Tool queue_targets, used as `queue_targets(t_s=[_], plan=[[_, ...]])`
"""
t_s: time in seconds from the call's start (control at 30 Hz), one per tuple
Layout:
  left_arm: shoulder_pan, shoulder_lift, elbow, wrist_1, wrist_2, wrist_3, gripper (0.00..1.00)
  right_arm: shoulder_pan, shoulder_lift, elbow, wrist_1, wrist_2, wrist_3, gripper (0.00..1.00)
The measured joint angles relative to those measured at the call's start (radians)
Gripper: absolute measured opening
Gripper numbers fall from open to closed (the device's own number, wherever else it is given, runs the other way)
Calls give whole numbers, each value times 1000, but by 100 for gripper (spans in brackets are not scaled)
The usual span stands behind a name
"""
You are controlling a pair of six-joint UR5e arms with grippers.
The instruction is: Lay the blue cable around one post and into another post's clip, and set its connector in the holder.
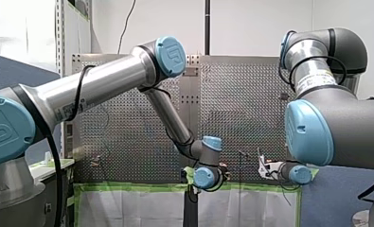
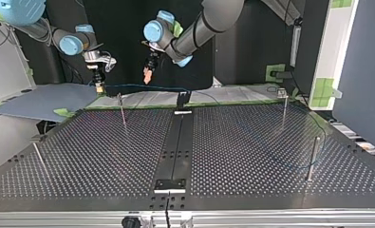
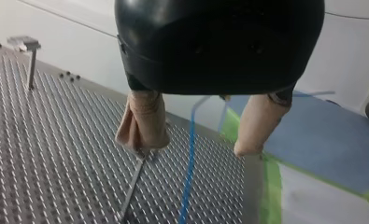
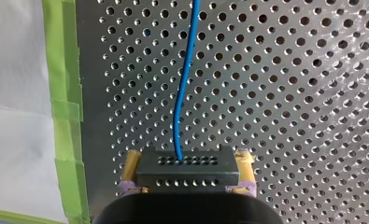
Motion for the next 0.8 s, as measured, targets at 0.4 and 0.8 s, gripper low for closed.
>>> queue_targets(t_s=[0.4, 0.8], plan=[[29, -102, 77, -16, -27, -2, 100, 0, 0, 0, 7, 2, -3, 0], [4, -202, 88, -18, -58, 36, 100, 0, 0, 0, 3, 1, -3, 0]])
